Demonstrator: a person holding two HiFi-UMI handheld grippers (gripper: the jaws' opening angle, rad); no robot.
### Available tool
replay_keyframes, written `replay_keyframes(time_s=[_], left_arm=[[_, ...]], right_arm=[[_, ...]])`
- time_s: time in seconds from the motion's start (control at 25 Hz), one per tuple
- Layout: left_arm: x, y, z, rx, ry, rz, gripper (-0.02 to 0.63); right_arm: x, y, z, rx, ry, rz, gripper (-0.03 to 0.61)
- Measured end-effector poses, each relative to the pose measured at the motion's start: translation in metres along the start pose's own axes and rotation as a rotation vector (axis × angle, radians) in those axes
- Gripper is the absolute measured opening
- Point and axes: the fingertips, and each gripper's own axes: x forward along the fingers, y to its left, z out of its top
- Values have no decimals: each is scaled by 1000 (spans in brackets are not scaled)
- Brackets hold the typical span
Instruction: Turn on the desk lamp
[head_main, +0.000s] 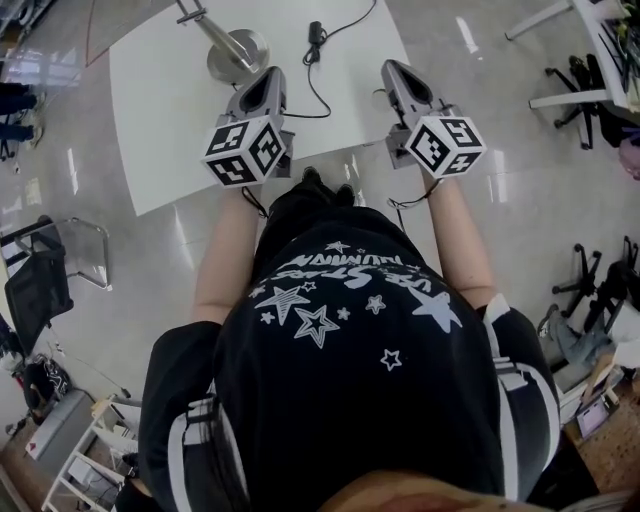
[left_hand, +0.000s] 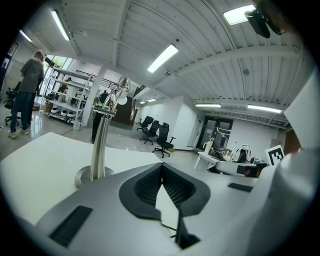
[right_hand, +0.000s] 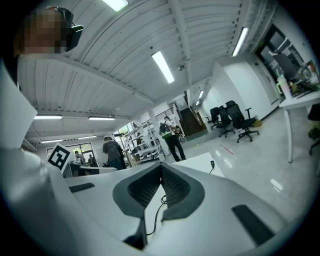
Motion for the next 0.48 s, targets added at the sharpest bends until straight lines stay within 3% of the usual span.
replay_keyframes(time_s=[0.16, 0.48], left_arm=[[19, 13, 3, -43, 7, -22, 9], [54, 14, 0, -42, 59, -107, 9]], right_arm=[[13, 6, 6, -20, 9, -18, 5], [45, -6, 26, -42, -7, -78, 5]])
